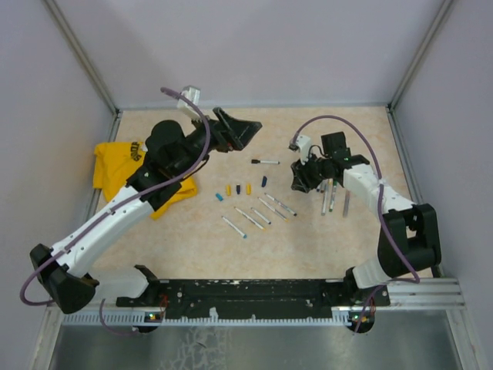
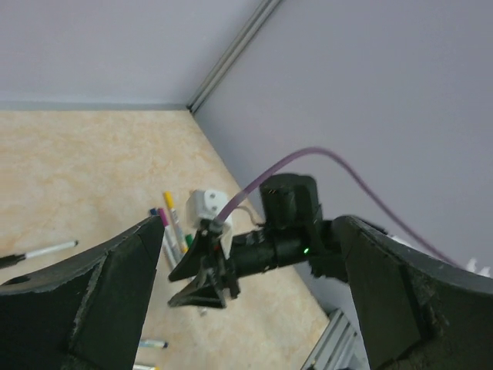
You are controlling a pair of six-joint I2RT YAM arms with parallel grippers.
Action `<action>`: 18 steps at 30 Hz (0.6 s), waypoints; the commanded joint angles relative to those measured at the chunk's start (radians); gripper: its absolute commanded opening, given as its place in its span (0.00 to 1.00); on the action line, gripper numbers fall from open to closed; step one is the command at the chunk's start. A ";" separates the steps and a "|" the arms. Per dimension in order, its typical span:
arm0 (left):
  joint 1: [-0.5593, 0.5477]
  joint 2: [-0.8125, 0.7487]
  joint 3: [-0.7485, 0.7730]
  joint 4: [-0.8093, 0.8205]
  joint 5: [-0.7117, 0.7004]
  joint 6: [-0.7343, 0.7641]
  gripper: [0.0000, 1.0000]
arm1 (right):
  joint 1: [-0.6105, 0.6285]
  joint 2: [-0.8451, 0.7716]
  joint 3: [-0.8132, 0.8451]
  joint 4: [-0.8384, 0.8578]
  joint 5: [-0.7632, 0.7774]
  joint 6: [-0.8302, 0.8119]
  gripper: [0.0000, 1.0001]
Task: Open the pen caps
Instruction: Pick up the pen from the center of the board.
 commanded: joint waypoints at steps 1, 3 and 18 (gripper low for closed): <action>0.001 -0.105 -0.186 0.113 0.031 0.147 1.00 | -0.021 -0.056 0.005 0.034 -0.051 -0.001 0.41; 0.002 -0.154 -0.310 0.148 0.053 0.220 1.00 | -0.026 -0.069 0.001 0.039 -0.069 0.001 0.42; 0.019 -0.347 -0.416 -0.059 0.042 0.364 1.00 | -0.029 -0.124 0.094 0.123 -0.264 -0.012 0.42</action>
